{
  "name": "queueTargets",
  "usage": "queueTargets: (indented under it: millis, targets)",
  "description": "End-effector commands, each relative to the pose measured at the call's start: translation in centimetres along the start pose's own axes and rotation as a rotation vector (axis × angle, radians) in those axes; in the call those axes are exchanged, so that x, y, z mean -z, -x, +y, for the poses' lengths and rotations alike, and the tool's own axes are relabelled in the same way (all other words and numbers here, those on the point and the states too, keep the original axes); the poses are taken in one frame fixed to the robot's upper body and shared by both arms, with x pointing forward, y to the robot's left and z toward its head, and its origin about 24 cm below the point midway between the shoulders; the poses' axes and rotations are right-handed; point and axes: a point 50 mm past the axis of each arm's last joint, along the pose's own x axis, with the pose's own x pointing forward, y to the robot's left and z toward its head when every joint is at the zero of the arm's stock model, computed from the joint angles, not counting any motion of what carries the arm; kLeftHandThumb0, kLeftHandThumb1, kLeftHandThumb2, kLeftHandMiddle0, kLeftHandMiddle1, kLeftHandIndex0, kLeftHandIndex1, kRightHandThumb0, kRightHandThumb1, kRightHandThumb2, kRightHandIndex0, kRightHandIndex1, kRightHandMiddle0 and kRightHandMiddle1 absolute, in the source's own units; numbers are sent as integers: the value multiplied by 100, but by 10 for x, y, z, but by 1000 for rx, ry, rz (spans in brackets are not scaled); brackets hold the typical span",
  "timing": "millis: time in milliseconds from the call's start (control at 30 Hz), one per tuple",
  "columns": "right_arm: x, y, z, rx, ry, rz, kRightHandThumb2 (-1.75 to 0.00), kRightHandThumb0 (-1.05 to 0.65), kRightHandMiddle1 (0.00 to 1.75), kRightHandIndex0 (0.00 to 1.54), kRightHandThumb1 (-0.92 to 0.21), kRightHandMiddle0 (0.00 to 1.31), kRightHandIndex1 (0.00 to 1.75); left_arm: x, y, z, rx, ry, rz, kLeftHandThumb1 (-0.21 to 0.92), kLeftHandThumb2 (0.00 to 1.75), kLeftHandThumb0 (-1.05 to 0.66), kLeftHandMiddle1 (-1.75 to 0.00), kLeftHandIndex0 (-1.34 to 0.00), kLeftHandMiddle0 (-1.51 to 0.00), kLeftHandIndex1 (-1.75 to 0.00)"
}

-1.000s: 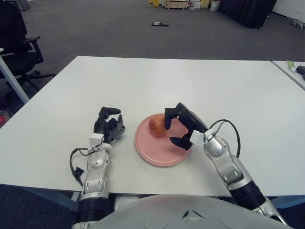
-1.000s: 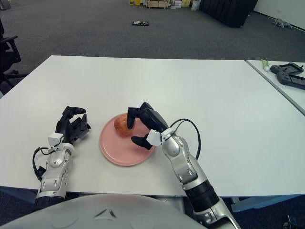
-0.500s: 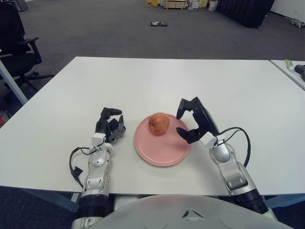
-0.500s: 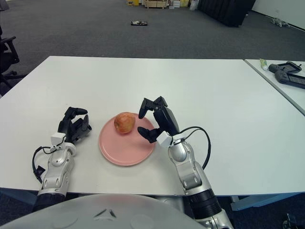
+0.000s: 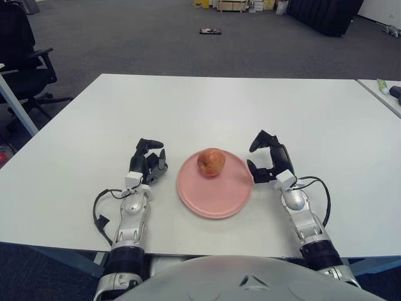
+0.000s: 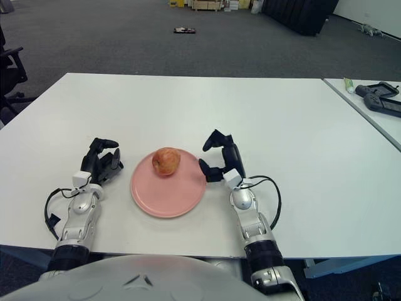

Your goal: Put the apple into the plate.

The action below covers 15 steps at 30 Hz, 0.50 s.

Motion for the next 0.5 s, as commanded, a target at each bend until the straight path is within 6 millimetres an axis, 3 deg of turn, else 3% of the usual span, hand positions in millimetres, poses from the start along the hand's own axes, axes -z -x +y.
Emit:
queueTargets:
  millis: [0, 133, 200, 400, 467]
  targets:
    - [3, -4, 2, 39, -5, -5, -132, -1, 172, 63, -32, 37, 174, 0, -7, -3, 21, 0, -7, 67, 88, -39, -175, -35, -88, -175]
    - [15, 1, 2, 96, -32, 48, -119, -1, 174, 57, -43, 27, 172, -2, -13, -6, 36, 6, -20, 64, 91, -39, -175, -37, -89, -175]
    - [18, 2, 2, 126, -64, 73, -119, -1, 174, 49, -44, 33, 173, -2, -14, -7, 41, 7, -24, 64, 92, -39, -175, -37, -89, -175]
    - [26, 4, 3, 184, -132, 135, -128, -1, 175, 48, -36, 45, 174, -2, -17, -8, 49, 12, -28, 63, 93, -39, -175, -37, -89, -175]
    - [28, 5, 4, 200, -141, 159, -135, -1, 175, 59, -30, 43, 175, -3, -18, -8, 50, 15, -26, 63, 93, -39, -175, -37, -90, -175]
